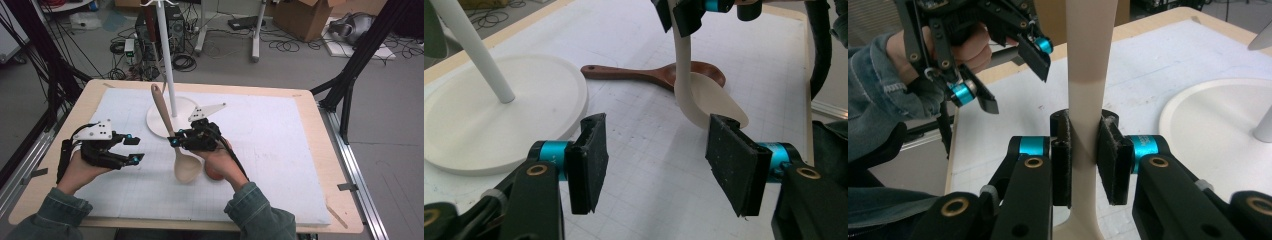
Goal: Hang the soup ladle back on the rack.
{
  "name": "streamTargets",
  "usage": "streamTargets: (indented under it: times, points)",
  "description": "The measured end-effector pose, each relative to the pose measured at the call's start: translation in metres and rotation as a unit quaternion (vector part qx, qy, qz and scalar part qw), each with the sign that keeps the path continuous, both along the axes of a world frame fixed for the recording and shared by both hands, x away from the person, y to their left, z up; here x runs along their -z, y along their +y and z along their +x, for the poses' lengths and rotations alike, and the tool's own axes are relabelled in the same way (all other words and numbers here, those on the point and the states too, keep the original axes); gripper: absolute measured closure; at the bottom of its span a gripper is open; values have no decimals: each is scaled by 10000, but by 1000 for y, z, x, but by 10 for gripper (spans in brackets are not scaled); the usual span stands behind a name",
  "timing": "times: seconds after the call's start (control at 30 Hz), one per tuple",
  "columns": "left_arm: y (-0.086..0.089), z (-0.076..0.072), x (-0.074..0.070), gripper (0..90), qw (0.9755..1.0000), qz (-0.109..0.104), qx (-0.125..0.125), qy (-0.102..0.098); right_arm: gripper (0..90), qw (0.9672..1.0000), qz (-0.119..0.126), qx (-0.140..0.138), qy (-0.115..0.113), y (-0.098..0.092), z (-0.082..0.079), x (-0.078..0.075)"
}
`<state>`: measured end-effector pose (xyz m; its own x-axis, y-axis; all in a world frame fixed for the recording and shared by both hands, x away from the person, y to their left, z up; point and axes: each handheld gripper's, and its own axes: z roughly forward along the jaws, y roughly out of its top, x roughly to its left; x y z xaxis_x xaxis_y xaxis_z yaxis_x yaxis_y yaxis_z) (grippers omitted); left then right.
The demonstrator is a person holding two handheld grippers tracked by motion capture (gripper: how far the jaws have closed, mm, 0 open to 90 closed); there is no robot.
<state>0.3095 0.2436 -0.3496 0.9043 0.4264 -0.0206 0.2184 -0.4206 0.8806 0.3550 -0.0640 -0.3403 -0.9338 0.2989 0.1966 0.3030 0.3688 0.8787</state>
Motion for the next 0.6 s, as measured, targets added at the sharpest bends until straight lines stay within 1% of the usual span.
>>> streamTargets:
  times: [0.1,0.17,0.33,0.4,0.6]
  points:
    - [-2,0,-1,420,10000,-48,-1,6,784,10000,-59,47,-24,2,-1,0]
    - [-5,1,-4,424,10000,-82,20,27,783,9999,-93,24,-53,4,-2,2]
    - [-13,4,-19,444,9998,-181,74,-14,783,9999,-119,-22,-66,11,-6,6]
    - [-15,6,-27,452,9997,-227,64,-18,783,9999,-136,-33,-46,13,-8,9]
    - [-20,11,-42,479,9993,-383,19,-21,783,9999,-136,-87,-43,19,-14,16]
